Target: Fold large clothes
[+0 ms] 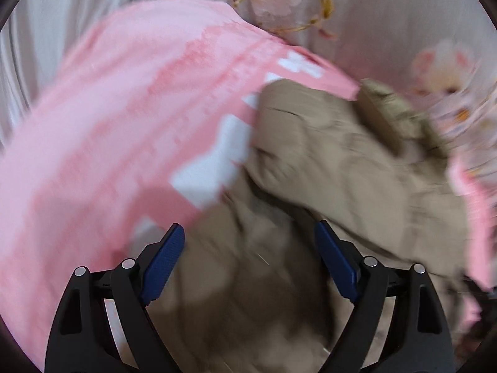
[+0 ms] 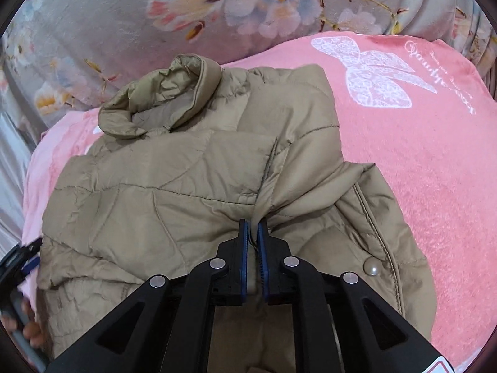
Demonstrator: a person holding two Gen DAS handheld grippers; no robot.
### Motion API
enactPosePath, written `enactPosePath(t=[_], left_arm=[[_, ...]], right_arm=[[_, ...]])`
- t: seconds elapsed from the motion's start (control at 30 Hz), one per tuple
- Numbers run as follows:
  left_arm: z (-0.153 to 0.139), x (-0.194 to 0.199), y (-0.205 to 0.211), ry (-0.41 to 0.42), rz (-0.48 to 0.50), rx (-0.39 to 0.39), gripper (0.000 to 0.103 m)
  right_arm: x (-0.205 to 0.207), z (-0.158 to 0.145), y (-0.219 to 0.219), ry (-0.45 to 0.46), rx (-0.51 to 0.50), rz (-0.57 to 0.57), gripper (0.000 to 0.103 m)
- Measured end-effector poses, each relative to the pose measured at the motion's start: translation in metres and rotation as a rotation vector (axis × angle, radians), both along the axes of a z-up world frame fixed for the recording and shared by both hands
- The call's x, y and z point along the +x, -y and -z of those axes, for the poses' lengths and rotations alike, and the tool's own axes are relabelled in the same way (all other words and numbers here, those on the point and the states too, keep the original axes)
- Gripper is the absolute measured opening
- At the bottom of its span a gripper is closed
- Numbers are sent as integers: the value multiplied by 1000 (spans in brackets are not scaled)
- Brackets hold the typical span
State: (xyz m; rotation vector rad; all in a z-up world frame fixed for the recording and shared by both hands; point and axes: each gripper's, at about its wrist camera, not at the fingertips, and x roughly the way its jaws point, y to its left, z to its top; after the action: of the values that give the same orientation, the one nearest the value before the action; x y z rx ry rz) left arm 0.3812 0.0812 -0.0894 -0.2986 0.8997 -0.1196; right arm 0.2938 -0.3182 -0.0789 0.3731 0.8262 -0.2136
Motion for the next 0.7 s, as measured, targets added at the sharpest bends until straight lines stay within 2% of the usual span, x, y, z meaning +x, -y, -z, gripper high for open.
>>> enactPosePath(t=[0.07, 0.2, 0.27, 0.3, 0.33, 0.4, 0.43, 0.57, 0.7], left_arm=[[-3, -11, -4, -12, 17, -90, 84], [3, -21, 10, -63, 83, -216, 89], [7, -22, 26, -76, 112, -191, 88], [9, -21, 37, -61, 119, -119, 86], [9, -20, 45, -45, 119, -50, 68], [11, -16, 54, -29, 122, 41, 39], [11, -15, 55, -23, 127, 42, 27], [6, -12, 52, -10, 127, 83, 9], [6, -12, 46, 2, 120, 140, 8]], right_arm=[[1, -1, 3, 3, 20, 2, 12], [-2, -4, 1, 5, 14, 5, 14], [-9, -7, 1, 17, 31, 10, 18], [-14, -9, 0, 25, 44, 10, 25], [-20, -11, 0, 41, 60, 10, 28], [-29, -15, -3, 60, 57, 6, 28], [-29, -16, -6, 57, 39, -3, 28], [-17, -7, -9, 7, -13, -14, 28], [-13, 6, -15, -22, 7, -65, 25]])
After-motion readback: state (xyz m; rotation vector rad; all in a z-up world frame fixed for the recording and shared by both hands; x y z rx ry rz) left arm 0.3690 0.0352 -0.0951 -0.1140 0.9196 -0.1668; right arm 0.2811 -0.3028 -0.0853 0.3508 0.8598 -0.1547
